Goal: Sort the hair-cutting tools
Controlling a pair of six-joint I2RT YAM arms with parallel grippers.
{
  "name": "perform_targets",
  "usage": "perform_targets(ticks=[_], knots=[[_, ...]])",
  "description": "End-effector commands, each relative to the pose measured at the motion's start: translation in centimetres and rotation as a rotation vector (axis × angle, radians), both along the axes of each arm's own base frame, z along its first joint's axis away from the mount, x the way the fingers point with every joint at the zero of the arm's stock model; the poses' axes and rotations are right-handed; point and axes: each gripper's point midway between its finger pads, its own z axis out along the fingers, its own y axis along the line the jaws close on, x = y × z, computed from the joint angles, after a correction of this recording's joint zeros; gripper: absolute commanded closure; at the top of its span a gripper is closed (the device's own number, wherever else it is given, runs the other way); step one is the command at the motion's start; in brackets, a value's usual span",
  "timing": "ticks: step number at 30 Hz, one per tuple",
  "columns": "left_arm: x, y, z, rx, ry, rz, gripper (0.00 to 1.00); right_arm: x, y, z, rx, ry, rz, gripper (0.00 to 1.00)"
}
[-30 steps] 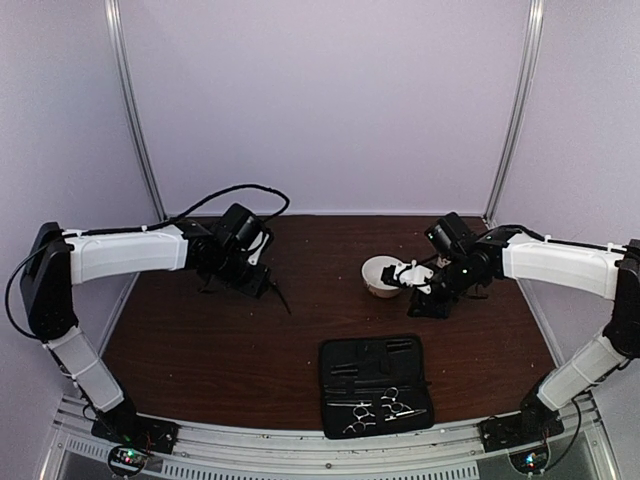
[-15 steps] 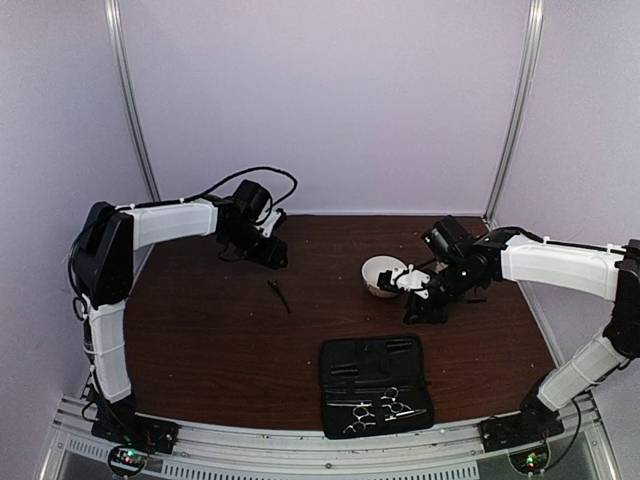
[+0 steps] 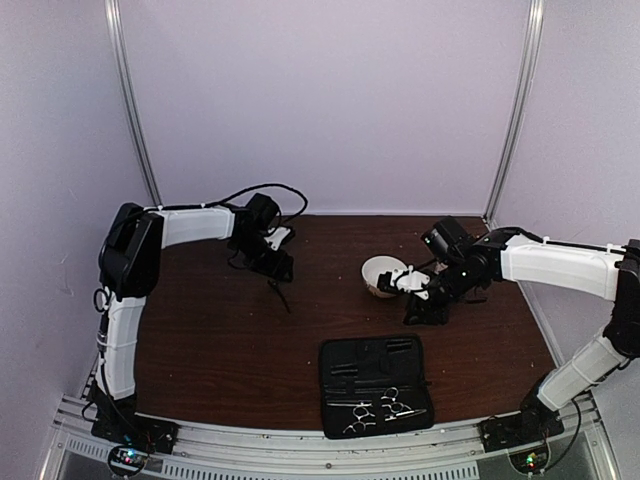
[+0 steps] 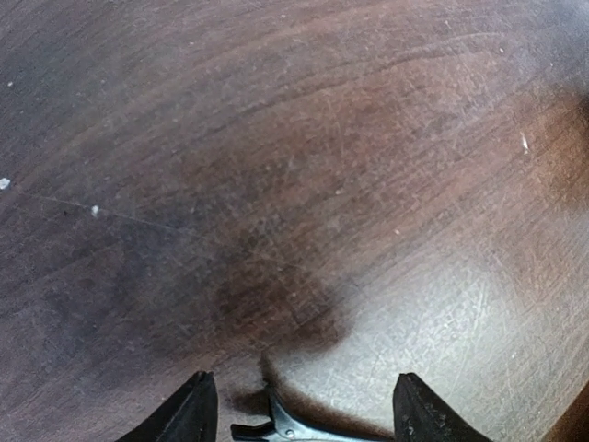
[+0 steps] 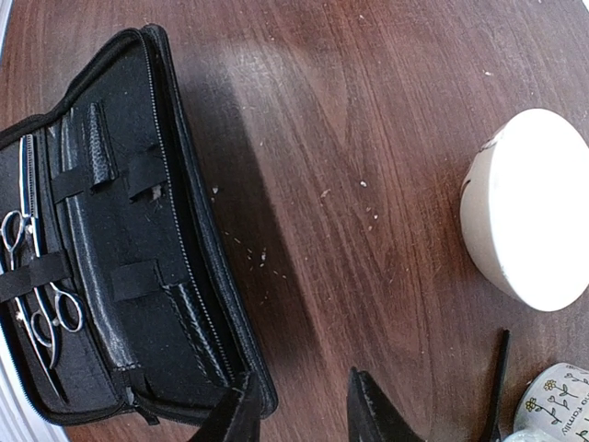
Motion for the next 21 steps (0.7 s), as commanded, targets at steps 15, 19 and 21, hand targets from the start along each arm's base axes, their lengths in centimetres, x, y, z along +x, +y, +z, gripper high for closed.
perform_targets(ticks=[15, 19, 21], knots=[[-5.1, 0.6, 0.1, -0.044, 0.075, -0.044, 0.36, -1.2, 0.1, -1.1, -0.028, 0.046, 0.047, 0.68], [-7.7, 0.3, -0.4, -0.048, 0.108, -0.057, 0.38, -1.3, 0.2, -1.3, -0.032, 0.052, 0.050, 0.67], [-9.3, 0.0, -0.3, -0.044, 0.111, -0.066, 0.39, -1.4, 0.2, -1.3, -0.034, 0.055, 0.051, 0.68]])
